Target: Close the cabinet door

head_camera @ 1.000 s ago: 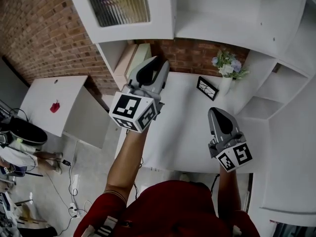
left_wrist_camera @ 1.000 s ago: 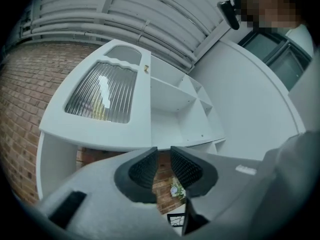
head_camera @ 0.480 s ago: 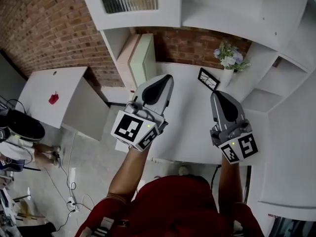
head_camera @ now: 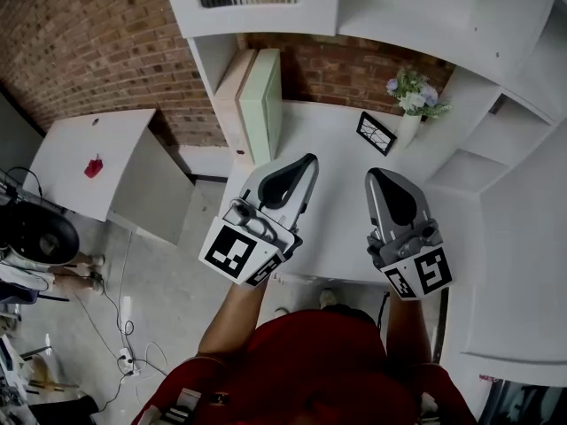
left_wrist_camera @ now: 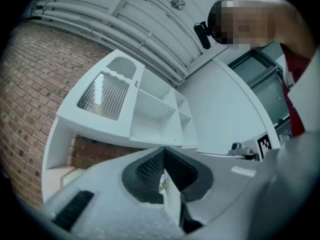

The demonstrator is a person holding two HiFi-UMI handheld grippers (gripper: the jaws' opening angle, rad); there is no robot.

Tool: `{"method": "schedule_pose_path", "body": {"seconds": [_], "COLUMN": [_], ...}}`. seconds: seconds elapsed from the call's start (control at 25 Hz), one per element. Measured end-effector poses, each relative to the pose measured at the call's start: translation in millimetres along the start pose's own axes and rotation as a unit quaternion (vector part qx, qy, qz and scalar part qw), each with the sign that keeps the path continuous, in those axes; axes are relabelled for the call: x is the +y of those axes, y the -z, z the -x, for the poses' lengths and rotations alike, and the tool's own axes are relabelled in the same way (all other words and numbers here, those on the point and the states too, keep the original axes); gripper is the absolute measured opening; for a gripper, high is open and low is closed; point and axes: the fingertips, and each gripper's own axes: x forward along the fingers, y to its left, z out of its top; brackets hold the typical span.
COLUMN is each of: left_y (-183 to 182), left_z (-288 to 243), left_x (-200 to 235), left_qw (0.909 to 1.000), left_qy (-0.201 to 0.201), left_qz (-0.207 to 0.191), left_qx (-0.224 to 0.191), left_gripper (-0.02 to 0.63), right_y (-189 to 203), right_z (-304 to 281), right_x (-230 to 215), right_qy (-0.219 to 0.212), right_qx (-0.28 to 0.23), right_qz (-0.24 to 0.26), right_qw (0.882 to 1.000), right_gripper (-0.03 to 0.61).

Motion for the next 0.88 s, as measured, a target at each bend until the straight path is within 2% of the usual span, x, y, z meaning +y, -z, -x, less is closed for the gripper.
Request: {"method": "schedule_pose_path", "body": {"seconds": [0.88], "left_y": [-4], "left_z": [31], "left_x": [-3], "left_qw": [0.9999], "left_qy": [0.015], "left_qz": [-0.007], "left_qx": [0.004], "left_gripper": [0.003], "right_y": [13], "right_z": [6], "right_x": [33], "right_qy": [0.010], "right_qx": [0.008], "right_qz": [-0.010], "right_qw": [1.000], "right_gripper": [0.012]}}
